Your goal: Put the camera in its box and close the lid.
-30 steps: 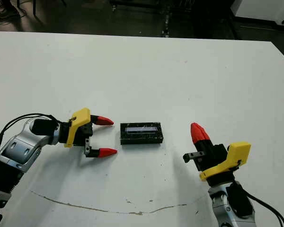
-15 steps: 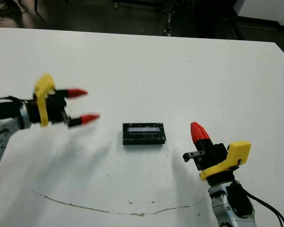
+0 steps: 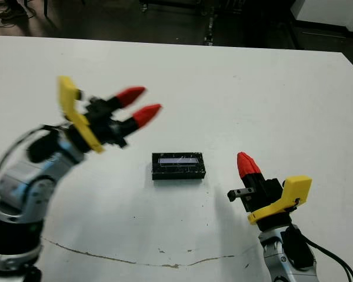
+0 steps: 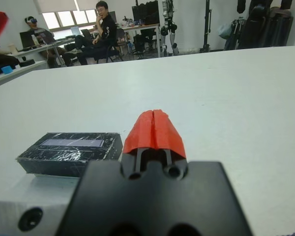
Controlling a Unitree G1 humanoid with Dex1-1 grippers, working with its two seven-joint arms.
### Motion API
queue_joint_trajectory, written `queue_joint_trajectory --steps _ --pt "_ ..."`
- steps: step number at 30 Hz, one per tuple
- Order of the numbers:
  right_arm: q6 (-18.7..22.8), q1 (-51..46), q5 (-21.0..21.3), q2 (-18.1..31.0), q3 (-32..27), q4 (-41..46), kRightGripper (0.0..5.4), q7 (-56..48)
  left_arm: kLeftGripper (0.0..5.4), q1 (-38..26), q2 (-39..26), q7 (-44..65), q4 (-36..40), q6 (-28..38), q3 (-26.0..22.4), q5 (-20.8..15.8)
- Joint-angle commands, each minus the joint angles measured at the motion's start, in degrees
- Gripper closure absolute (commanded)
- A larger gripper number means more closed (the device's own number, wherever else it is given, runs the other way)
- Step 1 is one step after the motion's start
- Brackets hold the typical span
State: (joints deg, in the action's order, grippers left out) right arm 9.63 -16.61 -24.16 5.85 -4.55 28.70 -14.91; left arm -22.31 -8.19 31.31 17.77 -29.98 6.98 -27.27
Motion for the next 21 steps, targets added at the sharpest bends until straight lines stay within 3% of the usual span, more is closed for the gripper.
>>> queue_joint_trajectory --steps 1,13,17,21 --pt "0.36 -0.74 0.28 -0.17 -0.26 0.10 5.40 1.07 3.56 0.80 1.09 -1.60 -3.26 -1.73 3.55 2.15" --pt "0.09 -0.83 -0.43 -0.76 -0.14 -0.36 5.40 0.84 5.39 1.49 1.13 -4.87 -12.02 -8.98 11.64 9.19" --pt "0.16 -0.93 0.31 -0.83 0.20 0.03 5.40 1.38 5.39 2.01 0.56 -5.63 -13.03 -11.87 13.93 11.68" --pt "-0.03 -0.92 0.03 -0.70 0.19 -0.05 5.40 0.95 5.39 3.18 -0.40 -4.27 -14.40 -10.68 15.35 13.16"
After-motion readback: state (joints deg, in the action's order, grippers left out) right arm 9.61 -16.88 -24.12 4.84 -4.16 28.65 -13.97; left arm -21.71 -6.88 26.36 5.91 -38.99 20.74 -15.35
